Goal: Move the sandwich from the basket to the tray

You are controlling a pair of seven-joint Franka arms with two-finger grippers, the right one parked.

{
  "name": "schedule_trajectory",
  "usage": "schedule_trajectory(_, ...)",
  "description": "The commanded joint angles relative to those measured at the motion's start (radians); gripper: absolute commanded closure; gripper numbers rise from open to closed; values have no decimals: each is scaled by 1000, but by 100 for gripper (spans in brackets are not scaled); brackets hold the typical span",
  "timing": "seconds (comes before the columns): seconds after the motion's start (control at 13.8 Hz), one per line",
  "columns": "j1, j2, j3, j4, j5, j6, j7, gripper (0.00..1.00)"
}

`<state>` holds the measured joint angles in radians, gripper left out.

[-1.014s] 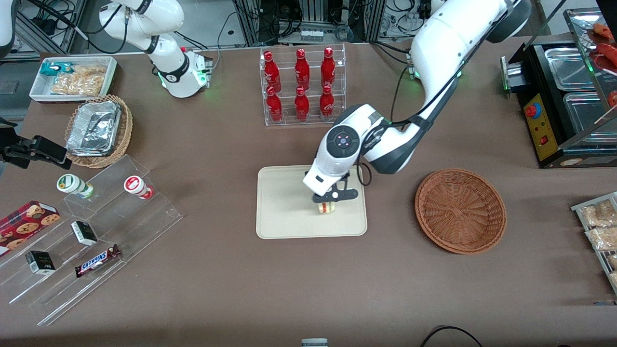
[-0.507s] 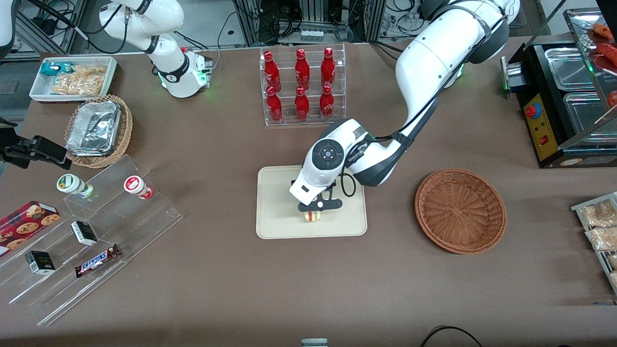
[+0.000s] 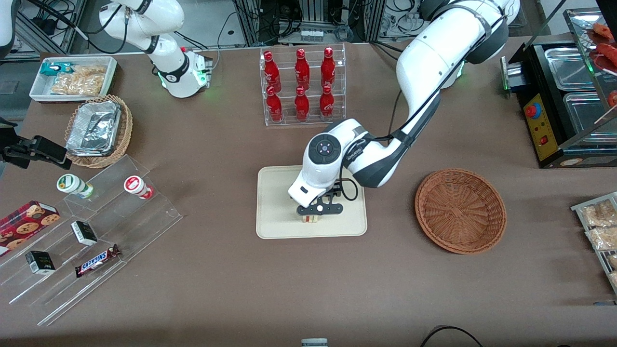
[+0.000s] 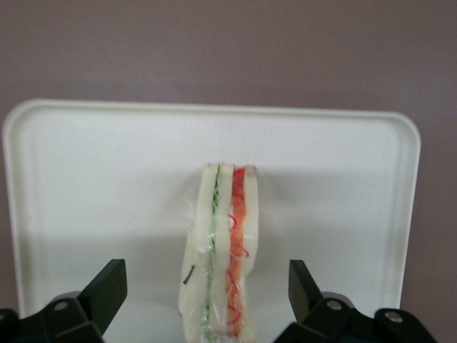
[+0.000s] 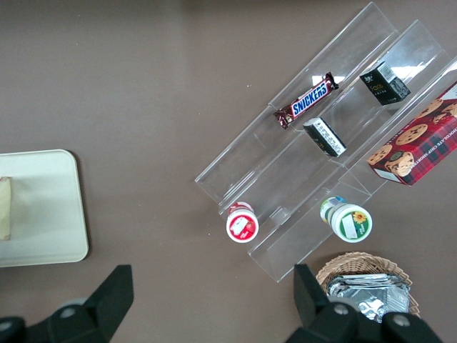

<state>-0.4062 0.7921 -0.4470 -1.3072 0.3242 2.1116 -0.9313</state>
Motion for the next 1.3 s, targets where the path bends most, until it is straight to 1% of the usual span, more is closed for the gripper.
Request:
schedule_trajectory(0.0,18,-137,27,-23,18,-135,-20,0)
schedule_trajectory(0.14,62,-223,25,-23,13,-316,-4,0)
schedule_trajectory(0.22,99,-258,24,-27,12,-375,-3,0)
schedule_trajectory(0.29,137,-290,22,-43,1,-390,6,0)
schedule_trajectory(0.36,182,-319,21,-61,-34,-390,26,0)
schedule_trajectory(0.43,222,-350,22,-78,-65,-397,85,0)
schedule_trajectory(0.65,366,-454,22,-144,-146,-487,331,0)
schedule_trajectory(0.87,502,-514,22,-149,-189,-600,564,0)
schedule_trajectory(1.01,573,-543,22,-164,-220,-628,635,0)
schedule_trajectory(1.23,607,-643,25,-266,-226,-611,652,0)
